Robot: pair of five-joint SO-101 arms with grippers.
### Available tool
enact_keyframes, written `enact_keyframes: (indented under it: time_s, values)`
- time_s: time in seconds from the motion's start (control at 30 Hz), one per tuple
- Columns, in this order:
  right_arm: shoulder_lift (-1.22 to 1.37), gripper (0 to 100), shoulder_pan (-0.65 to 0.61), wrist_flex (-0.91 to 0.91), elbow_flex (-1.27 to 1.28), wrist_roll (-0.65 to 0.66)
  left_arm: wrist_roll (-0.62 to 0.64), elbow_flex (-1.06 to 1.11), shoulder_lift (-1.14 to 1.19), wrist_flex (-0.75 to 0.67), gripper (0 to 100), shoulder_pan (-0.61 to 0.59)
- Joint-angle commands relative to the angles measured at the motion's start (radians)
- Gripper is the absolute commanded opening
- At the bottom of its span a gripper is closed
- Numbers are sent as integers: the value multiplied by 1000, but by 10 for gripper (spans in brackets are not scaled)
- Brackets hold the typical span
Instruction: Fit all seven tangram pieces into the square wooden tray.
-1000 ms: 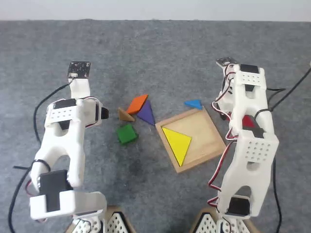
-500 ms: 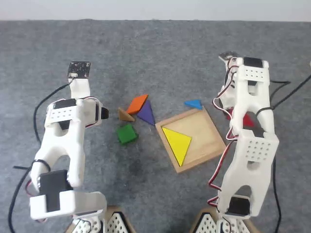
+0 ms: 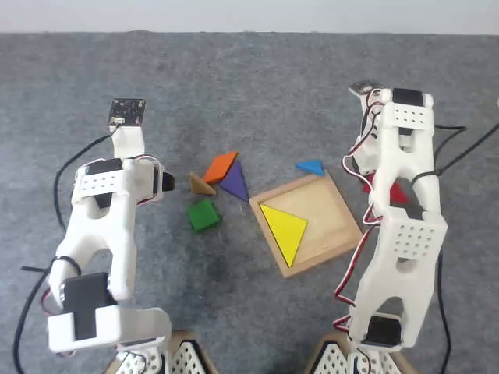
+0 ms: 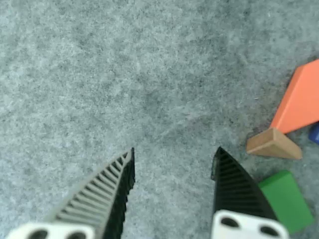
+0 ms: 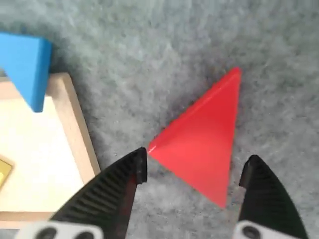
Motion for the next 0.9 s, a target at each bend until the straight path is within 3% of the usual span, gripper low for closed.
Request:
enact_keyframes:
  time_s: [0.0, 0.3, 0.87]
  values:
    - [18, 299, -18, -33, -18, 21, -12, -7, -3, -21, 247, -6]
    - [35, 397, -31, -25, -18, 51, -12, -7, -3, -21, 247, -6]
    - [108, 378, -2, -38, -18, 49, -12, -7, -3, -21, 247, -6]
